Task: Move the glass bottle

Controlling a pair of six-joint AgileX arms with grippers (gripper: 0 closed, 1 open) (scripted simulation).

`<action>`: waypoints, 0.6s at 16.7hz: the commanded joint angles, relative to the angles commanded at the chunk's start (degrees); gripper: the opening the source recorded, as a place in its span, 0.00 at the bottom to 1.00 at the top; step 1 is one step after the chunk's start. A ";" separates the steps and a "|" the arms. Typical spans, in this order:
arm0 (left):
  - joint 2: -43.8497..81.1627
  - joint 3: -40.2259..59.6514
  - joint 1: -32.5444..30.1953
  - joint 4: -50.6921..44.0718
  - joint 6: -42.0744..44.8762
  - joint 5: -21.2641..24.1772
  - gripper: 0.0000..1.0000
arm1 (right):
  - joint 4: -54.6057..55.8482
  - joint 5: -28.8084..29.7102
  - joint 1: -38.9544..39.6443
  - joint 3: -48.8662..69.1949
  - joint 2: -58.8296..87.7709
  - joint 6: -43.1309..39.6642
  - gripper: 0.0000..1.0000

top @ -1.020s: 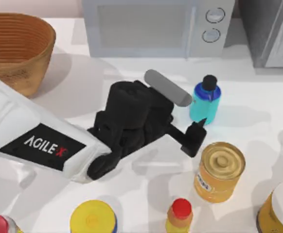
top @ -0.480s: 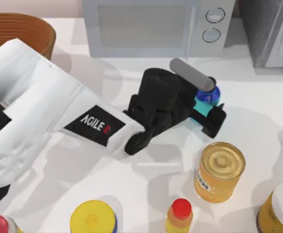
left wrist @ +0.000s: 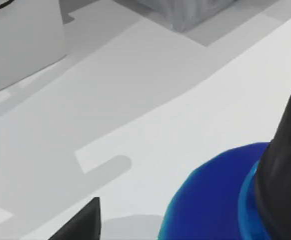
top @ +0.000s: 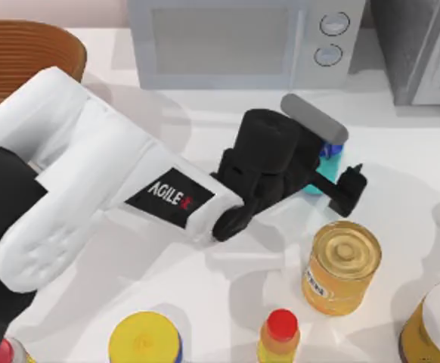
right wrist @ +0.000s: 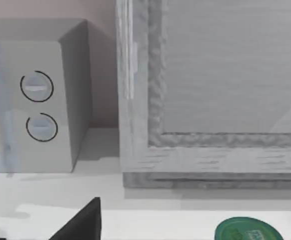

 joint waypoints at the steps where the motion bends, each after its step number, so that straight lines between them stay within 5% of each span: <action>1: 0.00 0.00 0.00 0.00 0.00 0.00 0.92 | 0.00 0.00 0.00 0.00 0.00 0.00 1.00; 10: 0.00 0.00 0.00 0.00 0.00 0.00 0.25 | 0.00 0.00 0.00 0.00 0.00 0.00 1.00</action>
